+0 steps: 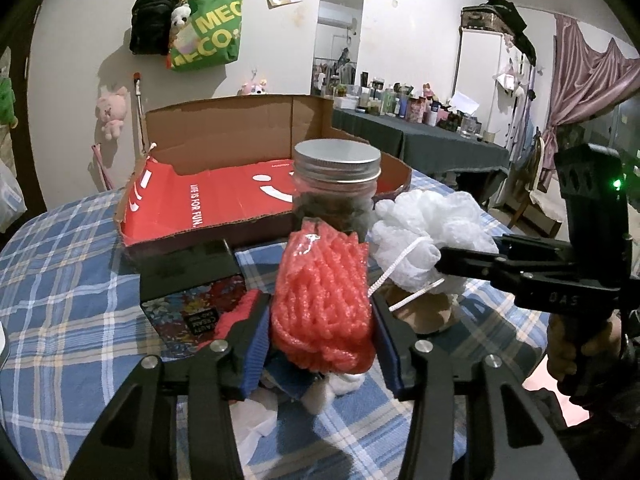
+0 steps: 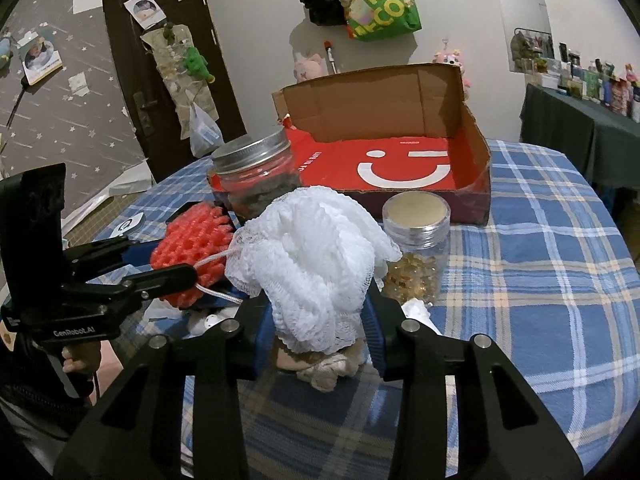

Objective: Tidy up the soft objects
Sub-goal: 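Grasp the red mesh sponge with the left tool while the right tool grasps the white mesh puff, then carry the red sponge and white puff into the cardboard box with both tools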

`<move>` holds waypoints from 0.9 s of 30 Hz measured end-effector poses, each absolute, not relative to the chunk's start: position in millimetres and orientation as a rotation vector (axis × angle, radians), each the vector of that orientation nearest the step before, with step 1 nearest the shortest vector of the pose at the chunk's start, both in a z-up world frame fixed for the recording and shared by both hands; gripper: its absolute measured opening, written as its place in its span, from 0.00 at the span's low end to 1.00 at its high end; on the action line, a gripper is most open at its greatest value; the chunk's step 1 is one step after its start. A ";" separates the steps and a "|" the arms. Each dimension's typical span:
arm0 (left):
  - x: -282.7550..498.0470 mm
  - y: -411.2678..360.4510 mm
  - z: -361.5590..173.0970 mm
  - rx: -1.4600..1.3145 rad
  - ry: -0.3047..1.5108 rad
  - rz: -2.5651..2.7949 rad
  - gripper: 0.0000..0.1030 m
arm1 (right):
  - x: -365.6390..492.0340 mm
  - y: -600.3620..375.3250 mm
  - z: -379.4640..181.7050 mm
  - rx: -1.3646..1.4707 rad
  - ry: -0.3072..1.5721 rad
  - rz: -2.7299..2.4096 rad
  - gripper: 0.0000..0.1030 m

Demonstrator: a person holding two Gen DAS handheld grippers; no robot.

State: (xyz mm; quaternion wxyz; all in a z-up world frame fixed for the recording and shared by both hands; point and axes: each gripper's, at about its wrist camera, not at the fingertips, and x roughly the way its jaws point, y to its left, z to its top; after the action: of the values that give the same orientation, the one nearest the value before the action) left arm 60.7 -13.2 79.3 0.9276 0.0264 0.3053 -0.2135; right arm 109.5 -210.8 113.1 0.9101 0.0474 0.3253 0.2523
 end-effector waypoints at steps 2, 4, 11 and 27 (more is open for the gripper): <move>60.1 -11.3 79.4 0.054 0.624 -0.439 0.49 | 108.6 -212.3 113.5 0.096 0.669 0.515 0.35; 59.8 -10.7 80.1 0.053 0.622 -0.436 0.50 | 109.5 -212.9 113.4 0.094 0.669 0.513 0.35; 55.2 -4.3 82.8 0.049 0.612 -0.421 0.50 | 107.8 -218.2 113.6 0.100 0.668 0.501 0.35; 45.7 2.5 115.5 0.050 0.533 -0.415 0.47 | 88.3 -220.0 142.1 0.082 0.603 0.511 0.35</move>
State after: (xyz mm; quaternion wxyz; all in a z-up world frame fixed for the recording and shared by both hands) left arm 45.7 2.5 115.5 0.9432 0.0246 0.2614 -0.2034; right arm 88.3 -220.0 142.1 0.9221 0.0401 0.2937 0.2487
